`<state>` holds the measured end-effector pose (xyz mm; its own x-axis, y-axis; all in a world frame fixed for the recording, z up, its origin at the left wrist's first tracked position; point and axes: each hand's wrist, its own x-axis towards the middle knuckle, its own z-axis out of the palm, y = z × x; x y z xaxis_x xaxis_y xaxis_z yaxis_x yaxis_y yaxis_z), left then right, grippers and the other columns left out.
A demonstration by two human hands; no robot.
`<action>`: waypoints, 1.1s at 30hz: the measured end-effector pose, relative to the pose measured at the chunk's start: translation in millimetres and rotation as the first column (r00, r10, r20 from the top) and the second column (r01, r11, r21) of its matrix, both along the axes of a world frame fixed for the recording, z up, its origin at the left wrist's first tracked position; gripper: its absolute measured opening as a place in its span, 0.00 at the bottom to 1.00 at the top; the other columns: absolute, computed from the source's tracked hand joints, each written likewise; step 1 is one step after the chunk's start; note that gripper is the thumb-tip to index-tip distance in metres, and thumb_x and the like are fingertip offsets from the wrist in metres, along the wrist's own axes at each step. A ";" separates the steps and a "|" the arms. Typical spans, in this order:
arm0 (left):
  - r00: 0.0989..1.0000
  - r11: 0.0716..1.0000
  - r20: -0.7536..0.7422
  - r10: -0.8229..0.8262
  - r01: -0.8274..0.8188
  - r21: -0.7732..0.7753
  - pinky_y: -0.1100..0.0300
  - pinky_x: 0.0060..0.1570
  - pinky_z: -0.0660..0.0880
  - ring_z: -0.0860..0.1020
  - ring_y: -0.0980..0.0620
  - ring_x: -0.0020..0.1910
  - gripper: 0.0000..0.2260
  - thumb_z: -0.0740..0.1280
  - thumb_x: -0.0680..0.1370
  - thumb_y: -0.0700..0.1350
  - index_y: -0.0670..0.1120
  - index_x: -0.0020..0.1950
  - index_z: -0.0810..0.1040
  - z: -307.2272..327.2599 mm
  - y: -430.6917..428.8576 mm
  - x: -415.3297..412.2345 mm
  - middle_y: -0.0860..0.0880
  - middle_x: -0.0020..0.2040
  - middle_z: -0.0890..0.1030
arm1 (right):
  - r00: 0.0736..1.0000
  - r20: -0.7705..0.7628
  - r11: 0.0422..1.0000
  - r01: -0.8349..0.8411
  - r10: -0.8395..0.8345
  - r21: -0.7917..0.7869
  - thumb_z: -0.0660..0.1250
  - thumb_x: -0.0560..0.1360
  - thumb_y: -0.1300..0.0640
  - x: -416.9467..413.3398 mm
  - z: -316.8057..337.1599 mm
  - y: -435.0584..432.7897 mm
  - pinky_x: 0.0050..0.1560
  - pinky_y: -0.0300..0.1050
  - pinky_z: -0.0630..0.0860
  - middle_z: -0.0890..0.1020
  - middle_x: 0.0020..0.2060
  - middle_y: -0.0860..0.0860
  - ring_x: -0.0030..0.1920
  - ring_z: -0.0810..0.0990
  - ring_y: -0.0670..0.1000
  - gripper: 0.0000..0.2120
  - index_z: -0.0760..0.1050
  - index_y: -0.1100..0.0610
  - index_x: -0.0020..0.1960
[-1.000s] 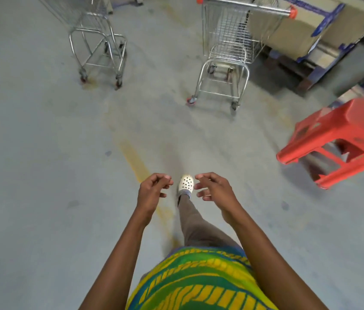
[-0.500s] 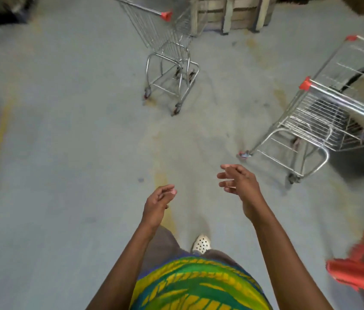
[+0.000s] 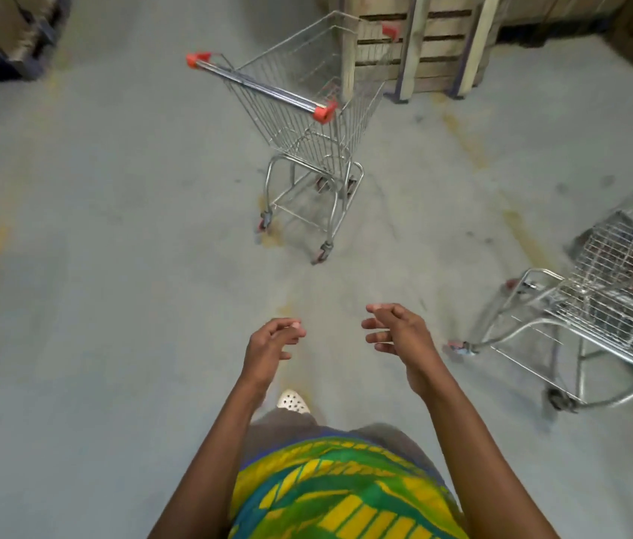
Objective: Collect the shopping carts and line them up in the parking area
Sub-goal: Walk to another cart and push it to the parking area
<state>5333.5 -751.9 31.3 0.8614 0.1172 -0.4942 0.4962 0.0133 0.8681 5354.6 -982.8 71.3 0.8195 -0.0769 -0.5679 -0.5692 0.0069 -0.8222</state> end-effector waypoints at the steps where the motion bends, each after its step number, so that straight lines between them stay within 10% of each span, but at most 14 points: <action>1: 1.000 1.000 0.009 -0.005 0.005 0.008 0.52 0.50 0.75 0.82 0.51 0.50 0.28 0.71 0.63 0.61 0.45 0.57 0.83 5.5 12.5 23.4 0.47 0.50 0.87 | 1.000 0.001 1.000 -0.007 0.007 0.002 0.68 0.81 0.53 17.3 4.0 13.3 0.45 0.45 0.75 0.87 0.46 0.54 0.37 0.82 0.49 0.08 0.82 0.56 0.56; 14: 0.998 0.996 0.019 -0.052 0.050 0.069 0.51 0.50 0.75 0.82 0.54 0.49 0.18 0.69 0.71 0.53 0.45 0.57 0.83 19.2 82.4 263.1 0.47 0.48 0.87 | 0.991 0.018 0.989 -0.129 0.130 -0.073 0.69 0.81 0.49 257.1 -1.6 111.8 0.45 0.45 0.75 0.87 0.45 0.51 0.36 0.82 0.47 0.09 0.82 0.53 0.55; 20: 0.989 0.978 0.142 -0.047 0.017 0.207 0.52 0.52 0.76 0.81 0.55 0.53 0.19 0.70 0.69 0.59 0.52 0.57 0.84 40.2 120.7 426.1 0.51 0.51 0.86 | 0.930 0.270 0.957 -0.194 0.249 -0.214 0.67 0.81 0.48 418.6 19.4 148.6 0.44 0.52 0.80 0.86 0.42 0.46 0.41 0.84 0.46 0.08 0.81 0.50 0.55; 24: 0.970 0.963 0.237 -0.053 -0.013 0.269 0.52 0.55 0.75 0.80 0.59 0.56 0.11 0.69 0.78 0.52 0.54 0.59 0.84 66.2 138.7 537.1 0.54 0.56 0.85 | 0.818 0.475 0.917 -0.149 0.325 -0.370 0.68 0.81 0.49 524.7 47.7 170.2 0.41 0.36 0.74 0.82 0.39 0.42 0.39 0.80 0.37 0.07 0.82 0.49 0.56; 30: 0.945 0.936 0.291 -0.148 0.039 0.351 0.59 0.59 0.72 0.81 0.58 0.56 0.14 0.65 0.79 0.57 0.51 0.55 0.85 80.2 149.0 662.0 0.54 0.52 0.86 | 0.825 0.359 0.753 -0.117 0.436 -0.648 0.62 0.82 0.41 592.3 -1.3 214.3 0.62 0.54 0.72 0.78 0.61 0.52 0.64 0.74 0.56 0.19 0.73 0.50 0.68; 33: 0.919 0.760 0.171 -0.355 0.178 0.625 0.54 0.54 0.75 0.82 0.52 0.49 0.18 0.62 0.79 0.61 0.50 0.49 0.85 50.3 170.8 712.4 0.52 0.44 0.85 | 0.824 0.279 0.555 -0.052 0.494 -0.830 0.52 0.83 0.35 604.8 -31.1 220.1 0.62 0.57 0.68 0.78 0.62 0.53 0.63 0.75 0.57 0.26 0.67 0.50 0.73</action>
